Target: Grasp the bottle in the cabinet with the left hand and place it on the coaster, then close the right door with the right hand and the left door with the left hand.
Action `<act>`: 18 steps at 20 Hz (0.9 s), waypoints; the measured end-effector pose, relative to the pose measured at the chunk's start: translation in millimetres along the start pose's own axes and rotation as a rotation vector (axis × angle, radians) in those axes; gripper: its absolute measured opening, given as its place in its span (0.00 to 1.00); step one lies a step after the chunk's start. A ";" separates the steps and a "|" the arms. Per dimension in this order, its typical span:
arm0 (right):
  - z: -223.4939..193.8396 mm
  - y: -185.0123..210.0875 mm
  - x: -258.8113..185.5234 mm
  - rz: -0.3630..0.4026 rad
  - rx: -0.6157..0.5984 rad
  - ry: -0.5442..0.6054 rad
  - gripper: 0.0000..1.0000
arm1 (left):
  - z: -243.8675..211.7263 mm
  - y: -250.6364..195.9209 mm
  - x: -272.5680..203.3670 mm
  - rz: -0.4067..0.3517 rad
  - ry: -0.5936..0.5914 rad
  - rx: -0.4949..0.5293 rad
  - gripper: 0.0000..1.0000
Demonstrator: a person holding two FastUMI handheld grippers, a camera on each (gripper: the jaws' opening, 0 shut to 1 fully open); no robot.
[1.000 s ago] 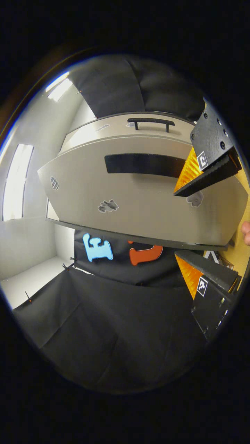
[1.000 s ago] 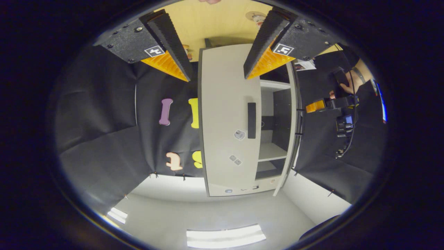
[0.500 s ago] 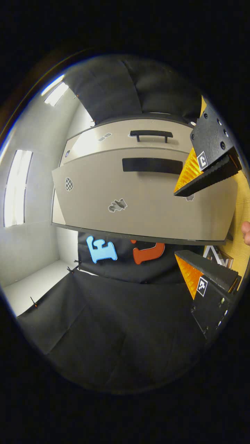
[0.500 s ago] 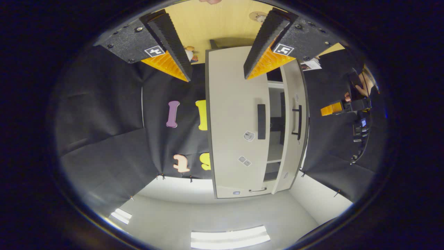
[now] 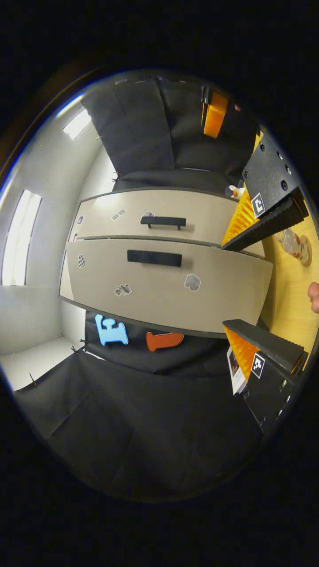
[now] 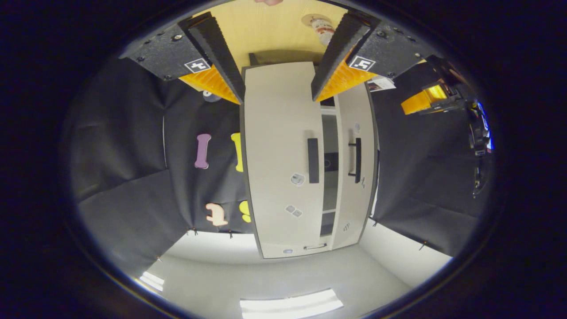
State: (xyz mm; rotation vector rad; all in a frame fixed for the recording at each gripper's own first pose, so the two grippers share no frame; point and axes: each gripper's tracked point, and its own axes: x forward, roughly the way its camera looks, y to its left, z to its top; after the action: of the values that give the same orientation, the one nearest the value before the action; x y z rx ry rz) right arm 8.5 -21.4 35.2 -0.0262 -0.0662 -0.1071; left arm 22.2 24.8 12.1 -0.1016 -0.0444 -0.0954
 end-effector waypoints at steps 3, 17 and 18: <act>-7.3 8.8 -5.3 0.019 0.004 0.011 0.98 | -7.1 1.1 -18.8 0.013 -0.007 0.027 0.99; -30.5 22.5 -23.5 0.037 -0.011 0.057 0.98 | -17.0 -1.7 -32.7 0.013 0.010 0.016 0.99; -31.8 22.0 -25.1 0.036 -0.009 0.061 0.98 | -17.3 -3.3 -32.4 0.006 0.014 0.017 0.99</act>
State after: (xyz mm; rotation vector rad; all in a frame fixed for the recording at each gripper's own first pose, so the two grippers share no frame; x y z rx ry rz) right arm -12.0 2.2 1.4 -0.0334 -0.0043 -0.0720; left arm -9.7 22.8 -6.3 -0.0842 -0.0310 -0.0897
